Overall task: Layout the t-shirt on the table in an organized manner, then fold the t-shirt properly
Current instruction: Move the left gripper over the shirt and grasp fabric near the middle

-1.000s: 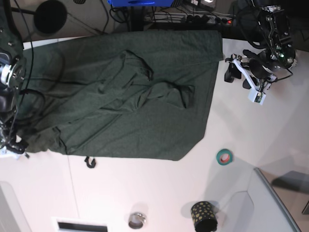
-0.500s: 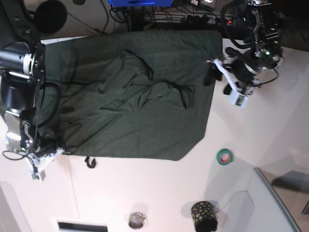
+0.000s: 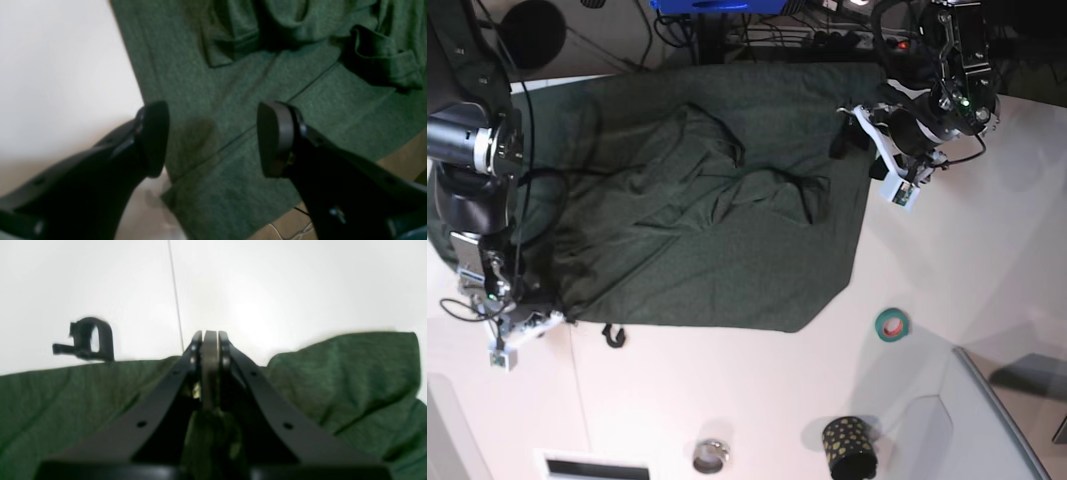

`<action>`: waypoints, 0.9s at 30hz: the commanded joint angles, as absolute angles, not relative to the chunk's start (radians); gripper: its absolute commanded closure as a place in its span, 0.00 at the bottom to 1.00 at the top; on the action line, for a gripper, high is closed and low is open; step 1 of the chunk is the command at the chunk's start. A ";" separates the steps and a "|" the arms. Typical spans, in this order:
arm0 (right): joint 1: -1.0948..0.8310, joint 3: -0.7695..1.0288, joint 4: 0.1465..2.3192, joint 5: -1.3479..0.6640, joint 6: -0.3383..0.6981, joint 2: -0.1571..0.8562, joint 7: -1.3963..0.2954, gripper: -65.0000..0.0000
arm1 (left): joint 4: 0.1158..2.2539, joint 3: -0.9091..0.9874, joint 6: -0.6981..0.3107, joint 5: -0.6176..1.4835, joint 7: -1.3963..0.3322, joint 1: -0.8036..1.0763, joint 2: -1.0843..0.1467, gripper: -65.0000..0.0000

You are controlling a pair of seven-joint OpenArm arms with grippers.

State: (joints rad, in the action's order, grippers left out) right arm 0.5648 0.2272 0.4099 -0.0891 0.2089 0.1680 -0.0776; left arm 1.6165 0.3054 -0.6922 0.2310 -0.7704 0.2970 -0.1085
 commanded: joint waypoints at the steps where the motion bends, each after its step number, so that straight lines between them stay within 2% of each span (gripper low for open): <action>1: 0.591 0.232 0.421 -0.093 0.213 0.180 -0.059 0.99 | 1.633 0.308 -0.698 0.242 -0.751 0.277 -0.116 0.39; 5: 0.532 0.234 0.555 -0.160 0.219 0.180 -0.202 1.00 | 1.586 0.308 -0.698 0.242 -0.751 0.186 -0.113 0.39; 7: 0.438 0.234 0.751 -0.236 0.219 0.180 -0.275 1.00 | 1.538 0.308 -0.698 0.243 -0.753 0.120 -0.114 0.39; 11: 0.209 0.228 1.136 -0.346 0.219 0.182 -0.298 0.99 | 1.383 0.308 -0.690 0.248 -0.751 -0.036 -0.113 0.38; 14: 0.097 0.223 1.310 -0.346 0.219 0.183 -0.298 0.99 | 1.193 0.308 -0.688 0.248 -0.748 -0.166 -0.114 0.38; 19: 0.008 0.232 1.371 -0.344 0.219 0.202 -0.298 0.99 | 1.009 0.308 -0.682 0.243 -0.628 -0.288 -0.117 0.38; 27: -0.036 0.232 1.356 -0.344 0.219 0.225 -0.298 0.99 | 0.949 0.295 -0.572 0.214 -0.610 -0.364 -0.142 0.39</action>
